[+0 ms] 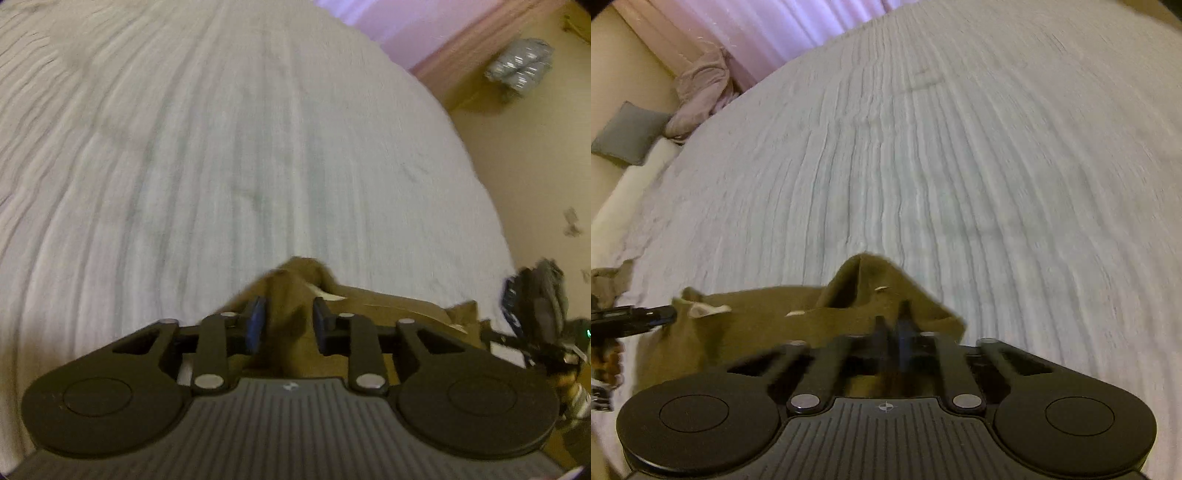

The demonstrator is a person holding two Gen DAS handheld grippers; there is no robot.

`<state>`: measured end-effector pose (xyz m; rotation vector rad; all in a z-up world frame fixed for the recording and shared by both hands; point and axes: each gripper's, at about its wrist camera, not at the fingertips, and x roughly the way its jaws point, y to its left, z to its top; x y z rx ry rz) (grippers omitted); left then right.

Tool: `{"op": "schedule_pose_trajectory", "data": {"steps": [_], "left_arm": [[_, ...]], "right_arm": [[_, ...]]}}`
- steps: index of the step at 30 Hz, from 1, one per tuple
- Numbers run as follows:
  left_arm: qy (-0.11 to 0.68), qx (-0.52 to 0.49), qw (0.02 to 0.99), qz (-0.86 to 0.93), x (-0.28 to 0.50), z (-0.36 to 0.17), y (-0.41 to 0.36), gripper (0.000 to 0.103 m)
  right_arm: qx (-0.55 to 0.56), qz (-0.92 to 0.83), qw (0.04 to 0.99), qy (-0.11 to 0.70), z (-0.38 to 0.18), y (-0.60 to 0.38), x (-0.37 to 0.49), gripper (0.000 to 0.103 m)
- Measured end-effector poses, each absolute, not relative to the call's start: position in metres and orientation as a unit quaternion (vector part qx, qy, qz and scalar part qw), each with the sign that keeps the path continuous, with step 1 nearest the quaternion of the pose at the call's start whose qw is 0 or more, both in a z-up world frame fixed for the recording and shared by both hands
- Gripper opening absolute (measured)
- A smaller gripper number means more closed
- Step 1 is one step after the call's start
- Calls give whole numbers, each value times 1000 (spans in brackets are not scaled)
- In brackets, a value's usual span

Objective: Fold clothes
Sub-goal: 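Lay the folded hem down with both grippers and open them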

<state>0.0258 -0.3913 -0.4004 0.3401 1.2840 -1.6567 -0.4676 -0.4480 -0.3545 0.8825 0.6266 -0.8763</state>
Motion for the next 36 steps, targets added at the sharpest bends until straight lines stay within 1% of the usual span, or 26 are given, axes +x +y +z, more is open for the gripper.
{"op": "schedule_pose_trajectory", "data": {"steps": [1, 5, 8, 10, 14, 18, 20, 21, 22, 23, 24, 25, 27, 29, 31, 33, 35, 36], "left_arm": [[524, 139, 480, -690, 24, -398, -390, 1], [499, 125, 485, -707, 30, -385, -378, 1], [487, 89, 515, -700, 45, -376, -374, 1], [480, 87, 528, -695, 49, -377, -381, 1], [477, 118, 532, -690, 39, -392, -398, 1], [481, 177, 546, -663, 25, -412, -405, 3], [464, 206, 573, -643, 19, -409, -402, 4], [454, 216, 588, -633, 17, -405, -400, 4], [446, 216, 600, -628, 15, -400, -395, 4], [437, 217, 611, -624, 14, -394, -390, 4], [431, 212, 617, -623, 12, -388, -385, 4], [436, 201, 611, -629, 11, -382, -380, 4], [458, 185, 592, -636, 6, -373, -367, 5], [480, 172, 584, -631, 3, -371, -351, 14], [510, 155, 576, -620, 6, -373, -338, 17], [540, 139, 566, -608, 9, -378, -326, 19], [551, 136, 557, -606, 7, -386, -317, 18], [550, 137, 553, -610, 7, -389, -315, 18]], "right_arm": [[397, -408, 770, 287, -351, -447, -466, 4], [360, -426, 781, 281, -337, -441, -461, 3], [333, -439, 787, 277, -327, -437, -458, 3], [330, -449, 783, 276, -330, -444, -457, 3], [344, -458, 772, 276, -347, -466, -449, 3], [359, -468, 743, 316, -373, -481, -433, 4], [363, -479, 725, 336, -380, -482, -427, 4], [348, -490, 727, 333, -374, -476, -423, 6], [333, -501, 728, 330, -368, -471, -419, 14], [317, -512, 728, 327, -362, -465, -415, 44], [302, -522, 729, 324, -356, -459, -412, 57], [287, -533, 729, 320, -350, -453, -408, 64], [263, -546, 731, 314, -339, -440, -400, 64], [280, -525, 742, 308, -335, -426, -395, 64], [295, -515, 743, 311, -337, -411, -395, 64], [308, -511, 736, 319, -342, -397, -399, 64], [331, -519, 721, 320, -349, -388, -408, 64], [346, -522, 712, 317, -355, -383, -415, 58]]}}
